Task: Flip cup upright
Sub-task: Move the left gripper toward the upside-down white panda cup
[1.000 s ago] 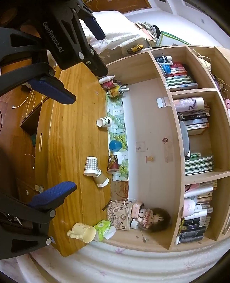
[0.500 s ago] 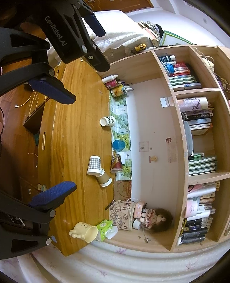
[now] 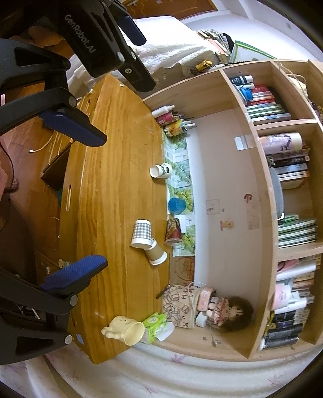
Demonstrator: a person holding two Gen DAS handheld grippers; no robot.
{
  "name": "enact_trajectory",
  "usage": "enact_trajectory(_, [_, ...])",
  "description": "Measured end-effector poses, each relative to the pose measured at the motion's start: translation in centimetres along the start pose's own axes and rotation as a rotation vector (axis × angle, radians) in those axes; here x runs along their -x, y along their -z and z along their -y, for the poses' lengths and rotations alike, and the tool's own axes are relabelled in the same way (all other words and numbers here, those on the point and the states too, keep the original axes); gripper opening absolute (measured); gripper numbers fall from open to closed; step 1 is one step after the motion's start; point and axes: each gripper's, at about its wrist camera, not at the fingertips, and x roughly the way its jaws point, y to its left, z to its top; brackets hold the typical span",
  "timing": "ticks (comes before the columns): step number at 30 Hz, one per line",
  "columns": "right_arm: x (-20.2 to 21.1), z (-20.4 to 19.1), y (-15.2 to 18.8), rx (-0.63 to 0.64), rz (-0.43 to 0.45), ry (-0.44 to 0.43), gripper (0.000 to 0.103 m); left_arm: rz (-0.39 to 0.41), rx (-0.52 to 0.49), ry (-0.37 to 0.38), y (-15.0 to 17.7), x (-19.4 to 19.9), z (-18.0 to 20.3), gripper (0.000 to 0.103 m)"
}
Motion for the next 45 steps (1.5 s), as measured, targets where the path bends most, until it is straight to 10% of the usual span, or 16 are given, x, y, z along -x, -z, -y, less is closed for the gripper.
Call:
enact_trajectory(21, [-7.1, -1.5, -1.1, 0.053, -0.196, -0.015, 0.090, -0.172, 0.048, -0.055, -0.7, -7.0, -2.0, 0.102])
enact_trajectory(45, [-22.8, -5.3, -7.0, 0.030, -0.470, -0.009, 0.090, -0.463, 0.088, -0.011, -6.3, -24.5, -7.3, 0.102])
